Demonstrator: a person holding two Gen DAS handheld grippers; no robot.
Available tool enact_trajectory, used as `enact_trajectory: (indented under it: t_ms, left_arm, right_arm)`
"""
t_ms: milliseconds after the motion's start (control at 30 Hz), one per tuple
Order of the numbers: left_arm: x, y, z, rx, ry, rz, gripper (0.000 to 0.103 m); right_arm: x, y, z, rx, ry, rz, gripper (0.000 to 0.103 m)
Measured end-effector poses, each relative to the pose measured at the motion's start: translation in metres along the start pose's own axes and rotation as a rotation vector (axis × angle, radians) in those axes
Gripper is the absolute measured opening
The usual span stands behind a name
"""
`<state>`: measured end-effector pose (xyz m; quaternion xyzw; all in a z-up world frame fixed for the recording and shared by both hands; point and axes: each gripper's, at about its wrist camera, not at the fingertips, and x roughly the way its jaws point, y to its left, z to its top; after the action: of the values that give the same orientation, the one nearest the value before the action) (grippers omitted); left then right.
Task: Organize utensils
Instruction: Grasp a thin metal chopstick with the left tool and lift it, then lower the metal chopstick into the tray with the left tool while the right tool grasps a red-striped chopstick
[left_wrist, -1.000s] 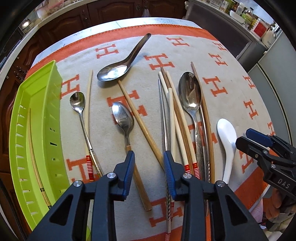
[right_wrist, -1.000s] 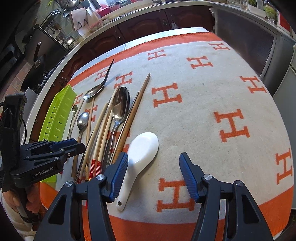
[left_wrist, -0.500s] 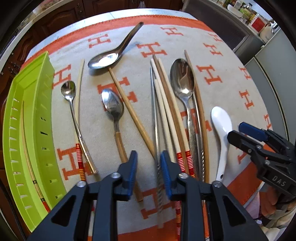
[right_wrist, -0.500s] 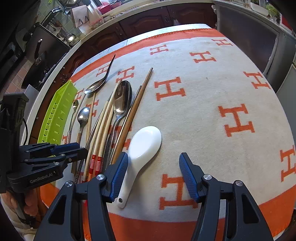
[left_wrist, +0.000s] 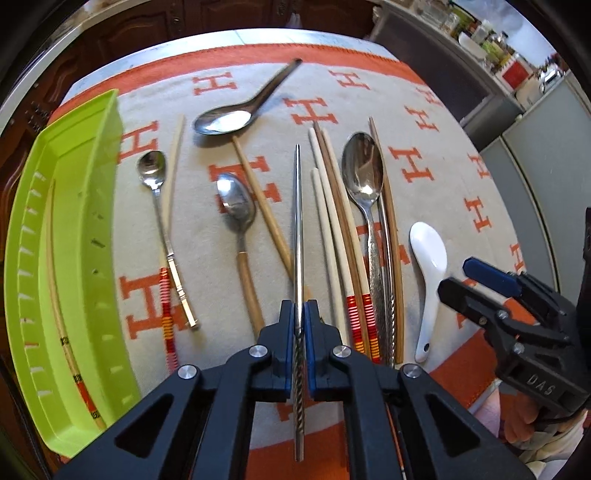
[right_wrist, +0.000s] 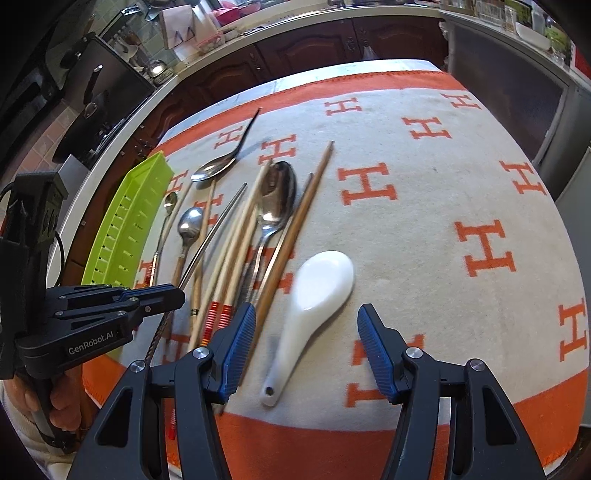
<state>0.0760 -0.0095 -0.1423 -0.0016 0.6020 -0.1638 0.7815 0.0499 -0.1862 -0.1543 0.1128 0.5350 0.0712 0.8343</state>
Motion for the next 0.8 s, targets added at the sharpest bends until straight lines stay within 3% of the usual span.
enact_trajectory:
  t_ms: [167, 300, 400, 533, 667, 800]
  left_arm:
    - [-0.031, 0.014, -0.008, -0.034, -0.07, -0.013, 0.003]
    - [-0.068, 0.032, -0.014, -0.072, -0.16, -0.003, 0.003]
    - [-0.096, 0.054, -0.02, -0.11, -0.233, 0.04, 0.003]
    - [-0.117, 0.087, -0.025, -0.16, -0.303, 0.14, 0.003]
    - [-0.115, 0.123, -0.032, -0.231, -0.302, 0.204, 0.003]
    - [-0.1, 0.147, -0.041, -0.269, -0.269, 0.208, 0.003]
  right_arm:
    - [-0.001, 0.026, 0.0, -0.054, 0.007, 0.02, 0.059]
    - [0.005, 0.049, -0.003, -0.095, 0.031, 0.04, 0.05]
    - [0.014, 0.062, -0.005, -0.1, 0.073, 0.065, 0.039]
    - [0.023, 0.076, -0.008, -0.102, 0.106, 0.093, 0.032]
    - [0.028, 0.088, -0.008, -0.107, 0.123, 0.103, 0.027]
    - [0.033, 0.098, -0.008, -0.112, 0.135, 0.094, 0.023]
